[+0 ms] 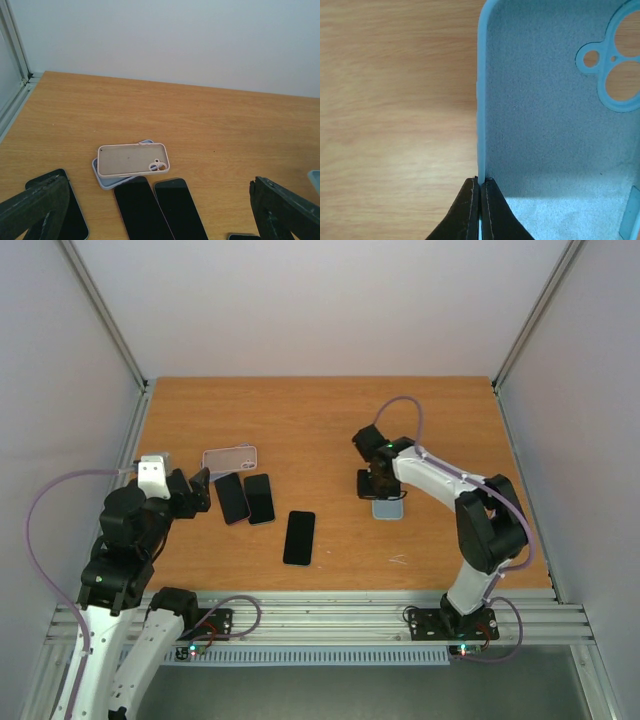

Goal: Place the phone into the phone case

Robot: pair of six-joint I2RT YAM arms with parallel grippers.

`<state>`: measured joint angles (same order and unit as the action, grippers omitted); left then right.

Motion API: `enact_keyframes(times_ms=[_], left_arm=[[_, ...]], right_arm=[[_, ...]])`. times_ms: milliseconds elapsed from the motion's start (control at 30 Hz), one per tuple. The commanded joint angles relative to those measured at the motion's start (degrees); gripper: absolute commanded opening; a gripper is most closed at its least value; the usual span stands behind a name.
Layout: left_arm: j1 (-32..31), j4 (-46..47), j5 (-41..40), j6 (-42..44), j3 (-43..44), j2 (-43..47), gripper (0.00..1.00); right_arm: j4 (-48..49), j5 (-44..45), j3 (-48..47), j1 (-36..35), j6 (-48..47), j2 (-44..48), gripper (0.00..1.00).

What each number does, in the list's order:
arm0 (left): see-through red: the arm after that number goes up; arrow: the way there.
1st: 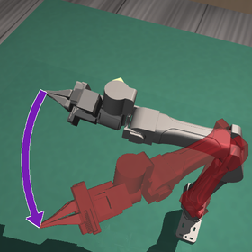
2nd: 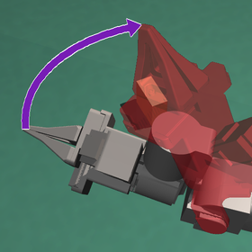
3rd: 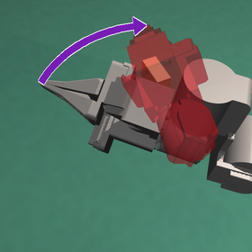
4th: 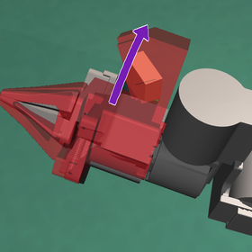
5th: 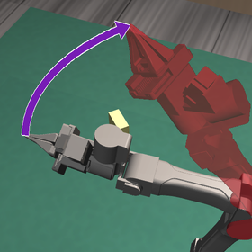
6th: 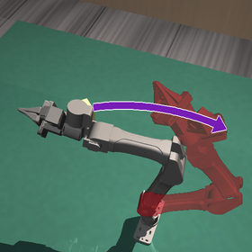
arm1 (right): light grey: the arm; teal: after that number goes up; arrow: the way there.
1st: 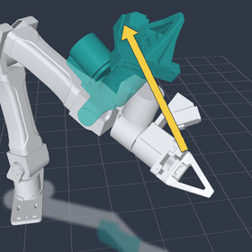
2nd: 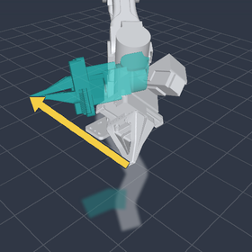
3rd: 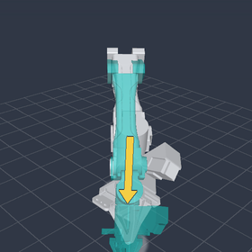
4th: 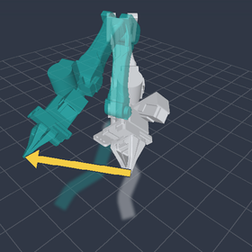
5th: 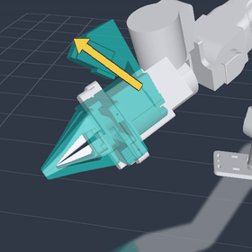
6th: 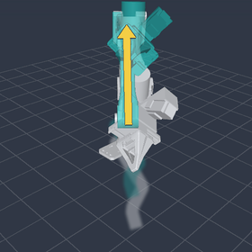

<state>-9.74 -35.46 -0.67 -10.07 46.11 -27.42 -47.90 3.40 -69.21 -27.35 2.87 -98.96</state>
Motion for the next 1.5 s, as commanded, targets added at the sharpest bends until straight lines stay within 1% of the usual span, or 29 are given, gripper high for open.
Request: enact_keyframes(times_ms=[0, 167, 533, 767, 867, 933, 1000, 1167, 1233, 1300, 1400, 1467], left_arm=[[-0.02, 1.69, 0.4, -0.52, -0.25, -0.28, 0.99], [-0.02, 1.56, 1.85, -0.9, -0.23, -0.18, 0.99], [-0.11, 2.01, 5.15, -3.76, 0.42, -1.86, 1.0], [-0.11, -0.27, 8.23, -7.13, 2.9, -7.56, 0.99], [-0.11, -1.85, 12.15, -8.55, 4.38, -10.84, 0.99], [-0.11, -2.16, 15.16, -9.44, 4.88, -12.71, 0.99], [-0.17, -2.73, 17.79, -10.66, 5.32, -14.82, 0.99], [-1.16, -4.95, 22.39, -13.31, 5.39, -21.24, 0.99], [-2.7, -4.26, 23.3, -14.53, 4.32, -22.92, 0.99], [-5.69, -3.19, 22.06, -16.04, 3.39, -23.8, 0.99], [-12.66, -3.46, 14.79, -16.9, 3.71, -25.67, 0.99], [-16.58, -3.73, 11.11, -16.92, 4.13, -27.79, 0.99]], right_arm=[[0.0, -0.8, -3.55, -5.41, 1.71, -3.77, 0.01], [0.51, -1.17, -5.98, -10.47, 2.83, -7.69, 0.01], [2.61, -2.45, -6.29, -16.45, 2.62, -11.1, 0.01], [3.37, -2.8, -6.04, -18.48, 2.25, -12.25, 0.02], [4.28, -4.57, -6.0, -19.12, 2.46, -12.63, 0.03], [5.04, -5.02, -5.66, -19.22, 2.57, -12.29, 0.07], [5.67, -5.24, -5.23, -19.28, 2.43, -11.58, 0.13], [7.9, -5.63, -2.8, -19.33, 1.0, -7.33, 0.23], [8.54, -5.27, -1.89, -19.32, 0.13, -5.03, 0.28], [9.37, -4.1, -0.39, -19.25, -0.75, -2.41, 0.31], [10.14, -1.54, 1.89, -19.15, -1.79, 1.29, 0.36], [10.95, -0.36, 3.77, -18.86, -1.91, 3.49, 0.42]])
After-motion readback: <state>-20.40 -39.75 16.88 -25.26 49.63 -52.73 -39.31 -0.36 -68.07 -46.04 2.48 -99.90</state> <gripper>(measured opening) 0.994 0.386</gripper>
